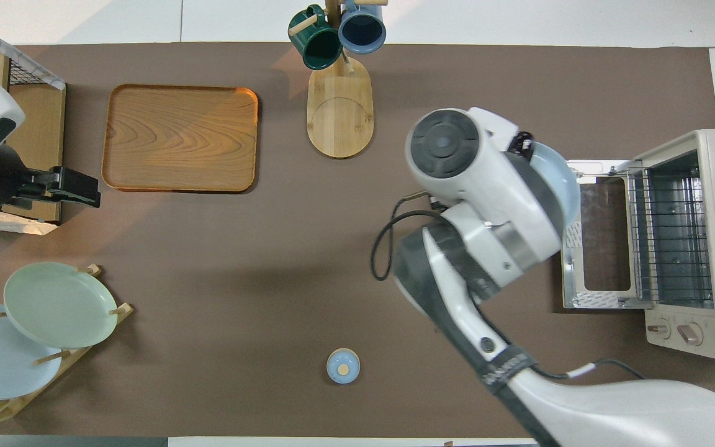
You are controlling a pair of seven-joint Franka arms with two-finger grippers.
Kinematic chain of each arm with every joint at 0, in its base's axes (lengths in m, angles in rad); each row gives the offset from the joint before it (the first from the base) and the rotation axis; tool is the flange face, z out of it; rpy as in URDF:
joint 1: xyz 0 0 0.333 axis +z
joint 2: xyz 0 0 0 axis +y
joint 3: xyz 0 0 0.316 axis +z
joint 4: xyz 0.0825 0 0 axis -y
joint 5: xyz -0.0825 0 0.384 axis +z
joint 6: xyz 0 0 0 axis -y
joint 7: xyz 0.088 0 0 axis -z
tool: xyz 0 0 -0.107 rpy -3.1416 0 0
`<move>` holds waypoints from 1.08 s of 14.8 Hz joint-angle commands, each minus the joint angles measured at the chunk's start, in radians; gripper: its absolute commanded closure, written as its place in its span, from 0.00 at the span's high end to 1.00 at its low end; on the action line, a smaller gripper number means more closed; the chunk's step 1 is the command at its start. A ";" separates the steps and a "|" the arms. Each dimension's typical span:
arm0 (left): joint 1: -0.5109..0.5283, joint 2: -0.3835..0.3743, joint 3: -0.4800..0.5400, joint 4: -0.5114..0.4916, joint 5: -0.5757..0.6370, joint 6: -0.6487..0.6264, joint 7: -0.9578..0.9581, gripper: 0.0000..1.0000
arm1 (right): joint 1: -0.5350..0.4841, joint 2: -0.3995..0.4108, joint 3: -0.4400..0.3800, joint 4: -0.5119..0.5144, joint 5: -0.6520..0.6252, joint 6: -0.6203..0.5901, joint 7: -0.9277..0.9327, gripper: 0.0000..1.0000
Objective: Put eggplant into oven
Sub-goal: 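Carry the eggplant with the right gripper into the open oven, then release the eggplant inside the oven and withdraw the right gripper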
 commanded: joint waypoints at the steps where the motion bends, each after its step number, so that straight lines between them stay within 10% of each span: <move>1: 0.020 0.011 -0.012 0.028 0.024 -0.030 0.011 1.00 | -0.114 -0.185 0.019 -0.224 0.024 0.043 -0.093 0.00; 7: 0.024 0.000 -0.012 0.019 0.022 -0.030 0.010 1.00 | -0.393 -0.267 0.018 -0.336 0.138 0.070 -0.344 0.00; 16: 0.058 0.000 -0.030 0.022 0.025 -0.027 0.022 1.00 | -0.516 -0.320 0.015 -0.589 0.139 0.413 -0.469 0.00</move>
